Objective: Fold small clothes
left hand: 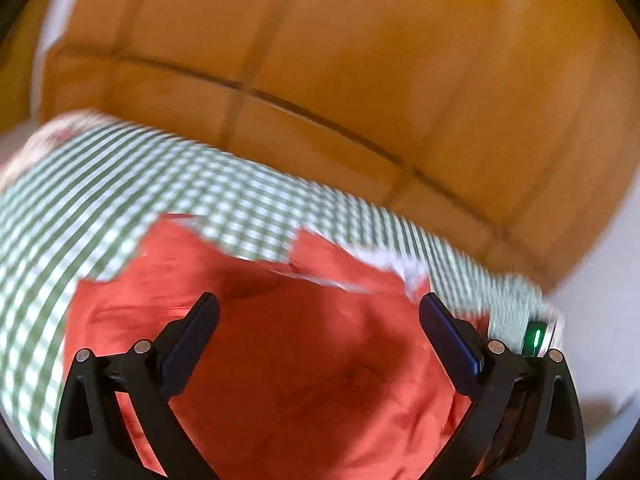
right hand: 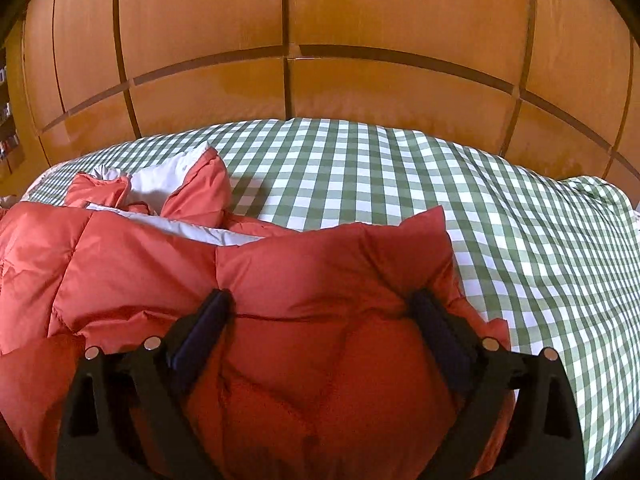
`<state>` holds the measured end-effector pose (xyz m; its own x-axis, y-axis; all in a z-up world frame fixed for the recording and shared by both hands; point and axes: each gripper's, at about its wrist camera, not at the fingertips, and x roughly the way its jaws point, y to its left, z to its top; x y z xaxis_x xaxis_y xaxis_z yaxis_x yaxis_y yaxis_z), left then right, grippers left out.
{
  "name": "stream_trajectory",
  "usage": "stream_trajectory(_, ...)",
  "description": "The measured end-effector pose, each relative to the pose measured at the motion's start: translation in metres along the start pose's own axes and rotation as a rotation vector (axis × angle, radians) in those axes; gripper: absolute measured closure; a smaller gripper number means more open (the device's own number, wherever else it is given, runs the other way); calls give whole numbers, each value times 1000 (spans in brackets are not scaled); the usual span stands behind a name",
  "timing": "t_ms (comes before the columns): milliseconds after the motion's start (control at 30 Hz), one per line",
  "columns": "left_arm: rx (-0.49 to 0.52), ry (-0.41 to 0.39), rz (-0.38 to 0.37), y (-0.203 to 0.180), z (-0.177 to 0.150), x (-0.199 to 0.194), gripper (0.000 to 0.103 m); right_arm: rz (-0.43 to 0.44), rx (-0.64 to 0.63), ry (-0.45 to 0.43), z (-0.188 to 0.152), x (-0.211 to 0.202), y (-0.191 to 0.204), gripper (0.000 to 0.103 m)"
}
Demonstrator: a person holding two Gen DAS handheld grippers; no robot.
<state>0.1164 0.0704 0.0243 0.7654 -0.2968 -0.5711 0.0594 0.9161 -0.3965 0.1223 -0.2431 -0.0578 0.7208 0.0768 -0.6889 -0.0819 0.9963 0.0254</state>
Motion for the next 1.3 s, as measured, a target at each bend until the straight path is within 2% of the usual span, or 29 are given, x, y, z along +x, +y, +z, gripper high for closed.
stream_trajectory(33,65,38,13,-14,-3,13,4,2,2,0,1,0,2,9)
stream_trajectory(133,177,159,65,-31,-9,51,4,13,10,0,1,0,1,8)
stream_trajectory(200,251,222,165,-31,-12,80,4,17,15,-1,0,0,0,8)
stream_trajectory(300,268,229,204,-20,-6,101,4,16,19,-7,-1,-1,0,8)
stream_trajectory(400,334,196,285,-9,-1,123,3,20,27,-12,-1,0,-1,8)
stream_trajectory(433,343,192,272,1,-3,134,3,25,33,-13,-1,0,-2,8)
stream_trajectory(533,274,187,224,19,-4,148,3,52,66,-17,-1,1,-7,7)
stream_trajectory(700,249,184,203,23,-7,138,3,63,72,-34,-3,-1,-8,7)
stream_trajectory(833,147,122,192,25,-12,85,3,78,83,-85,-7,-14,-10,7)
stream_trajectory(900,132,78,192,25,-22,53,3,79,101,-93,-7,-24,-13,8)
stream_trajectory(1000,151,27,206,28,-38,16,3,58,93,-84,-6,-41,-7,16)
stream_trajectory(1067,174,30,265,35,-48,7,3,48,54,-47,-5,-48,3,26)
stream_trajectory(1133,196,53,319,42,-53,12,4,24,9,-10,-5,-48,14,30)
stream_trajectory(1200,177,85,329,50,-55,24,5,-9,-33,33,-5,-39,23,34)
stream_trajectory(1233,166,79,320,53,-56,30,7,-24,-53,40,-6,-35,26,43)
stream_trajectory(1267,183,72,321,52,-57,36,18,-42,-75,46,-6,-30,31,55)
stream_trajectory(1300,200,81,319,50,-58,41,26,-57,-94,50,-6,-27,35,61)
